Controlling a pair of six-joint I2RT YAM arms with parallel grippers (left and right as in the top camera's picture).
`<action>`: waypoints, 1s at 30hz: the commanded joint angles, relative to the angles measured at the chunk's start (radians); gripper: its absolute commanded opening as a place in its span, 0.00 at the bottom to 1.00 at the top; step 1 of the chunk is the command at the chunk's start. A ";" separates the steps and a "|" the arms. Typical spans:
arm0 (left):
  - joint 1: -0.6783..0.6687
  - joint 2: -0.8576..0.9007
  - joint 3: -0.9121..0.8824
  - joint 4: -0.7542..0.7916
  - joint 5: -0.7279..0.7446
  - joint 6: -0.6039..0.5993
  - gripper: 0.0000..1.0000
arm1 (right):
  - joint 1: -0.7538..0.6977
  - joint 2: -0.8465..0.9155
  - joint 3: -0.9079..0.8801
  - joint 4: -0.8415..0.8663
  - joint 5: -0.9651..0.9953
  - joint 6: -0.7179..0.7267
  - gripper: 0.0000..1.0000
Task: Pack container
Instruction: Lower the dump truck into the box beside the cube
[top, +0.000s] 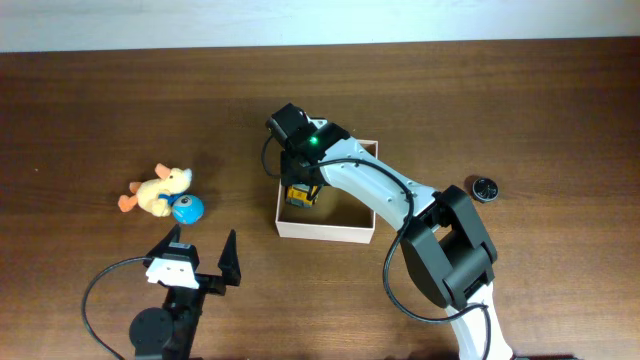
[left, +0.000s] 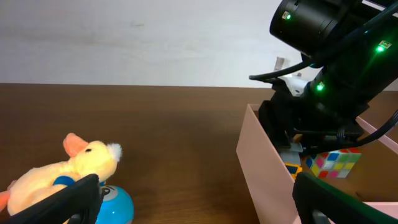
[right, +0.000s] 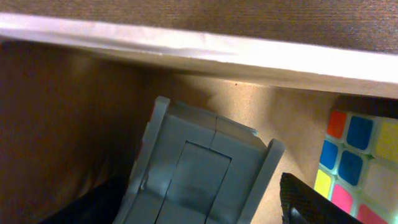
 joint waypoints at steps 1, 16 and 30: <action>-0.005 -0.010 -0.006 0.002 0.011 0.019 0.99 | 0.006 -0.002 -0.004 -0.007 0.001 -0.021 0.73; -0.005 -0.010 -0.006 0.002 0.011 0.019 0.99 | 0.005 -0.084 0.090 -0.071 0.005 -0.109 0.73; -0.005 -0.010 -0.006 0.002 0.011 0.019 0.99 | 0.003 -0.096 0.229 -0.194 0.027 -0.149 0.72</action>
